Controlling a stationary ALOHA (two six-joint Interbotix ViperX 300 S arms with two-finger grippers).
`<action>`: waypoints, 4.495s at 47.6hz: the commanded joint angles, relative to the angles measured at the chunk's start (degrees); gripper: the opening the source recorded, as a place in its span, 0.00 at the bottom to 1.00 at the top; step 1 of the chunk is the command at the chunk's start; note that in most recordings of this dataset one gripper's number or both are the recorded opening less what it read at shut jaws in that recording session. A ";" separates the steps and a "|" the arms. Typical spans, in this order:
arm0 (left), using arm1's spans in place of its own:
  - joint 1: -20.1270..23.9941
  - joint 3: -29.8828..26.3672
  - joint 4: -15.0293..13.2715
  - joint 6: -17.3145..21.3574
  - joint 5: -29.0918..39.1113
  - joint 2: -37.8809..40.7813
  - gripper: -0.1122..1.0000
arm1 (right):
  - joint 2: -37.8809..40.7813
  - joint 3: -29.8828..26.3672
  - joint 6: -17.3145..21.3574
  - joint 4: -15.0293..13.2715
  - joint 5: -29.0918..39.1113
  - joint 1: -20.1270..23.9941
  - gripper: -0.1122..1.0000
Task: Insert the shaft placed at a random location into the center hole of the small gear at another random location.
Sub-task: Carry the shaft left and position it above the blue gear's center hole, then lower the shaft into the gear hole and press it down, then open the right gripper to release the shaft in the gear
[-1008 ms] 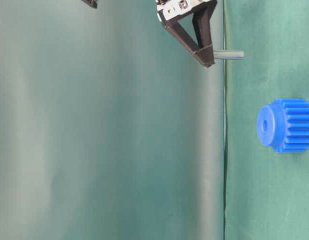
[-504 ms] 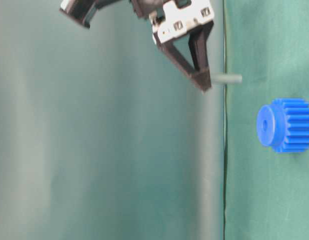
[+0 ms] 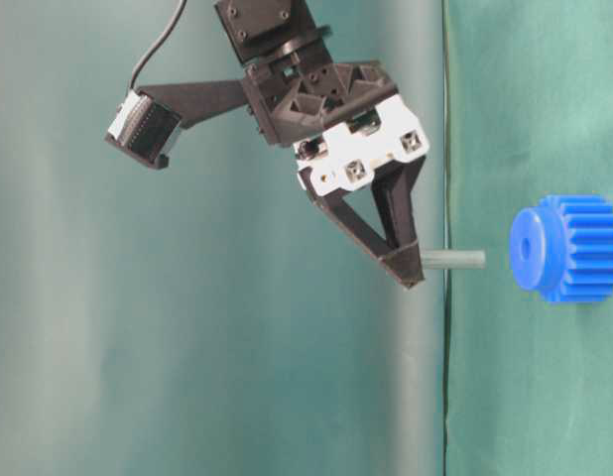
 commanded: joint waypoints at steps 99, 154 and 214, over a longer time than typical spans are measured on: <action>0.09 -0.53 -0.18 0.00 -0.97 0.44 0.10 | 3.34 1.32 0.09 0.44 -5.01 0.53 0.34; 0.09 -0.09 -0.18 0.00 -0.97 0.44 0.10 | 7.47 0.53 0.09 0.44 -5.36 0.62 0.34; 0.09 0.00 -0.18 0.00 -0.79 0.00 0.10 | -11.25 4.48 -0.26 -0.53 2.37 1.23 0.84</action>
